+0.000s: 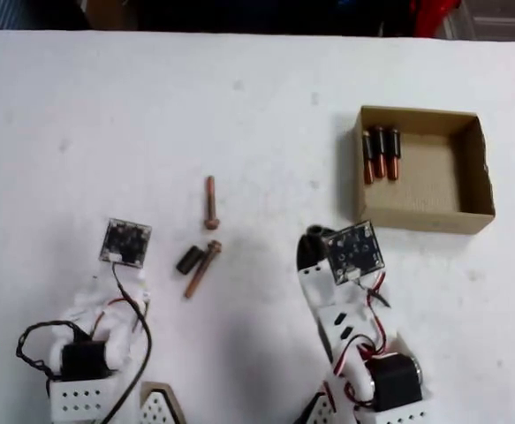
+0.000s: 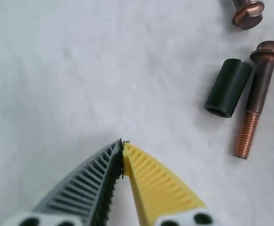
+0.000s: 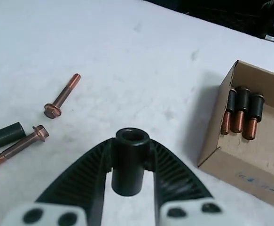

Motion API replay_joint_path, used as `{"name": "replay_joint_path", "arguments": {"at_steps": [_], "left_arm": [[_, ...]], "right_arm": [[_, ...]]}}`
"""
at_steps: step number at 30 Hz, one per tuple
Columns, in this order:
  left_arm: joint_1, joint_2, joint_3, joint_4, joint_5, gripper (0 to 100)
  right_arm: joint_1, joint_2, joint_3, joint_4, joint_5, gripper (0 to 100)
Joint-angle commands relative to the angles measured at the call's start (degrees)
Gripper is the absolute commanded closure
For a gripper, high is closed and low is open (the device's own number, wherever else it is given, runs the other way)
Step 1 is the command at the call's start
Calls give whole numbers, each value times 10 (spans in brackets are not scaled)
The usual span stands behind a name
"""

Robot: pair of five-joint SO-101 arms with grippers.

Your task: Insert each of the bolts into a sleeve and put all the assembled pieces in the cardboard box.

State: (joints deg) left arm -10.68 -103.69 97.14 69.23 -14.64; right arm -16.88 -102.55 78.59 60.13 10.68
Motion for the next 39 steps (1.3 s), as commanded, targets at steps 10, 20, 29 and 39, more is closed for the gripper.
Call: {"name": "replay_joint_path", "arguments": {"at_steps": [10, 20, 29, 39], "left_arm": [[-5, -6, -47, -5, -71, 976], [-5, -5, -185, 47, -92, 976], [-2, 104, -269, 49, -90, 976], [70, 441, -430, 50, -91, 972]], "right_arm": [[7, -7, 57, -95, -6, 982], [7, -7, 72, -99, -6, 982], [7, -7, 83, -101, -6, 982], [7, -7, 92, -102, -6, 982]]}}
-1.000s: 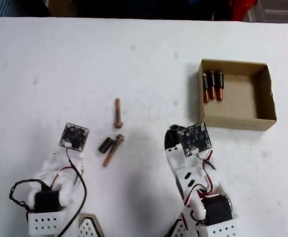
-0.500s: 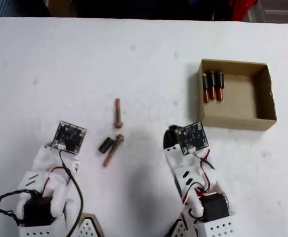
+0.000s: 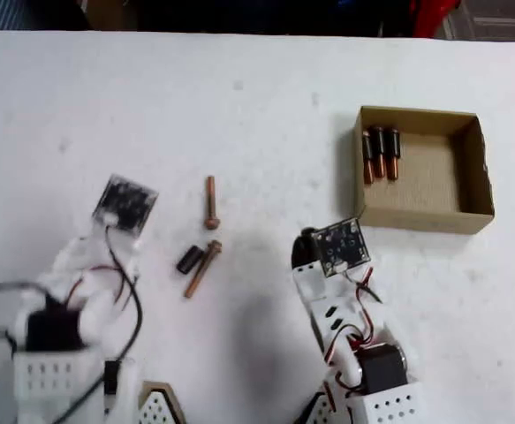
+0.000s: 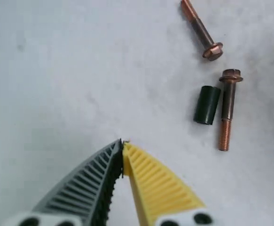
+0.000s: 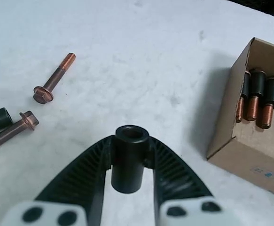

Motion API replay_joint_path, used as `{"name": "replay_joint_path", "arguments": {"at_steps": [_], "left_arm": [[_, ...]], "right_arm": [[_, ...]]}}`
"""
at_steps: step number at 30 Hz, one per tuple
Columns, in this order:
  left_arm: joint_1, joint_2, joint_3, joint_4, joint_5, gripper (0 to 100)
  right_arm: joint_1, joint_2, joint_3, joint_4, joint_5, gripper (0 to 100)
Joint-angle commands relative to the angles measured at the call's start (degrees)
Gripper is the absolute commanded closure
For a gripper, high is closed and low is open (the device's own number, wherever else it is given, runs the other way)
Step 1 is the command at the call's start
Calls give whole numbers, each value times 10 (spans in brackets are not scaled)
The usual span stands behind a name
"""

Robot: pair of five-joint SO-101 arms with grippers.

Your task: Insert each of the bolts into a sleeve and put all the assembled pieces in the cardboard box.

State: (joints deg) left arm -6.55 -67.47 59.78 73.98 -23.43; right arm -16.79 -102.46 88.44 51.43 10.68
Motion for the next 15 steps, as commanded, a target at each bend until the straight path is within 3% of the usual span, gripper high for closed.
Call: {"name": "replay_joint_path", "arguments": {"at_steps": [1, 8, 15], "left_arm": [[36, 102, -69, 3, -2, 972], [71, 247, -134, 4, 2, 972], [118, 361, -181, -1, 76, 918]], "right_arm": [[6, -7, -6, -15, -6, 982], [6, -7, -6, -15, -6, 982], [6, -7, -5, -15, -5, 982]]}}
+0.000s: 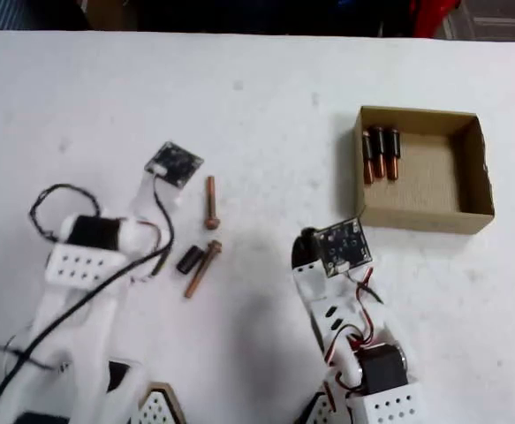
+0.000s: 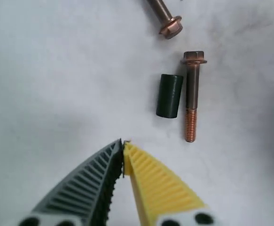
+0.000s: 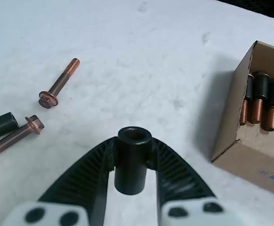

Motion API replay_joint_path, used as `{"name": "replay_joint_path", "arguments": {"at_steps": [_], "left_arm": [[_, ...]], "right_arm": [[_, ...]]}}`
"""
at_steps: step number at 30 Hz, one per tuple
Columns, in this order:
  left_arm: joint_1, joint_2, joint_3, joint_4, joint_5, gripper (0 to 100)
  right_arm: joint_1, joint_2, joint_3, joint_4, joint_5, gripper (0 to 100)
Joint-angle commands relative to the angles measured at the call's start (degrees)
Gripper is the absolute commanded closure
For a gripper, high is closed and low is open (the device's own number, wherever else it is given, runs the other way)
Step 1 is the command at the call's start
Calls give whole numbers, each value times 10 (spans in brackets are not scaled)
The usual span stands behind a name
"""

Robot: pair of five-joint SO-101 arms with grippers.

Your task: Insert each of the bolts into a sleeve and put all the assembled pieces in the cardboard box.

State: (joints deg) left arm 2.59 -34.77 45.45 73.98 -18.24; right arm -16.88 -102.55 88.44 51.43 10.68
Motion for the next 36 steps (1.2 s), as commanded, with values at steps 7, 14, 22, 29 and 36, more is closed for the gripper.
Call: {"name": "replay_joint_path", "arguments": {"at_steps": [7, 14, 22, 29, 36], "left_arm": [[83, 126, -81, -3, 29, 880], [114, 228, -136, 3, 28, 880], [133, 321, -193, -2, 31, 879], [134, 374, -225, -2, 33, 842], [133, 407, -228, -27, 45, 789]], "right_arm": [[7, -7, -1, -14, -3, 982], [7, -7, 3, -15, -3, 982], [7, -7, 3, -15, -3, 982], [7, -7, 3, -15, -3, 982], [7, -7, 3, -15, -3, 982]]}}
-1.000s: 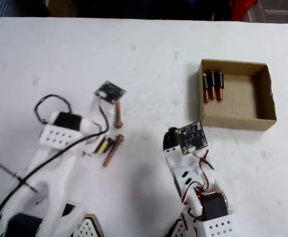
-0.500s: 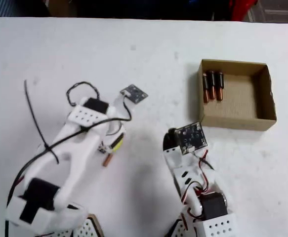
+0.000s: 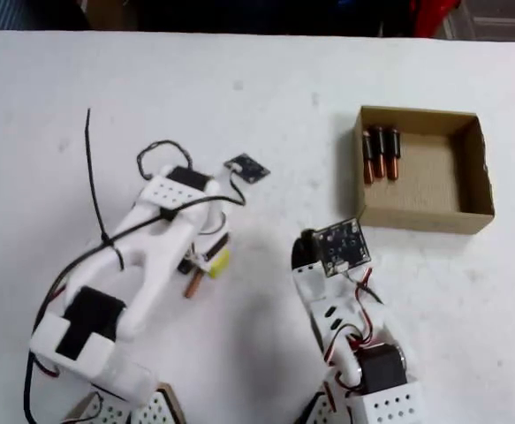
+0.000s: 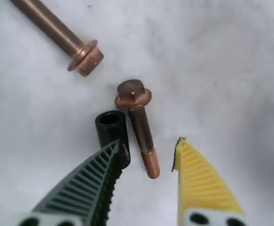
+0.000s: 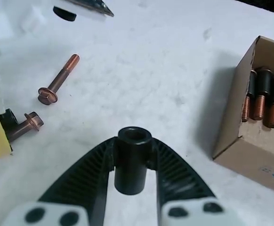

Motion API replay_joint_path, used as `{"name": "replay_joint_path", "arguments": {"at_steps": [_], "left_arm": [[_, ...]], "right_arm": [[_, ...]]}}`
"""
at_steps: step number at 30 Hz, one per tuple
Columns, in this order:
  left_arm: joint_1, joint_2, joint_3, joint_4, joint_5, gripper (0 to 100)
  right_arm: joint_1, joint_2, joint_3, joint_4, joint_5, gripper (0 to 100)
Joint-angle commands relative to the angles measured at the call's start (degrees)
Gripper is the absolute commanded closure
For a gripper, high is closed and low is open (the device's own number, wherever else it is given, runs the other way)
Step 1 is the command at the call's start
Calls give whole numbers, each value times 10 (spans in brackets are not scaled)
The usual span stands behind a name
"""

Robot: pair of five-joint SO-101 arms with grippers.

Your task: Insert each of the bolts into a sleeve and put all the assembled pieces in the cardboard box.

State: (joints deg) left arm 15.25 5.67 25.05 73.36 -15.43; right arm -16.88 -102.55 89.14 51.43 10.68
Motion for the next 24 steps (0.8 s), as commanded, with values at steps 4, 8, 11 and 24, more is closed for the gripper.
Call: {"name": "replay_joint_path", "arguments": {"at_steps": [4, 8, 11, 24], "left_arm": [[7, 20, -25, -45, 41, 789], [7, 36, -25, -58, 44, 789], [7, 46, -25, -76, 44, 789], [8, 91, -25, -105, 44, 932]], "right_arm": [[7, -7, -4, -15, -3, 982], [7, -7, -4, -15, -3, 982], [7, -7, -4, -15, -3, 982], [7, -7, -4, -15, -3, 982]]}}
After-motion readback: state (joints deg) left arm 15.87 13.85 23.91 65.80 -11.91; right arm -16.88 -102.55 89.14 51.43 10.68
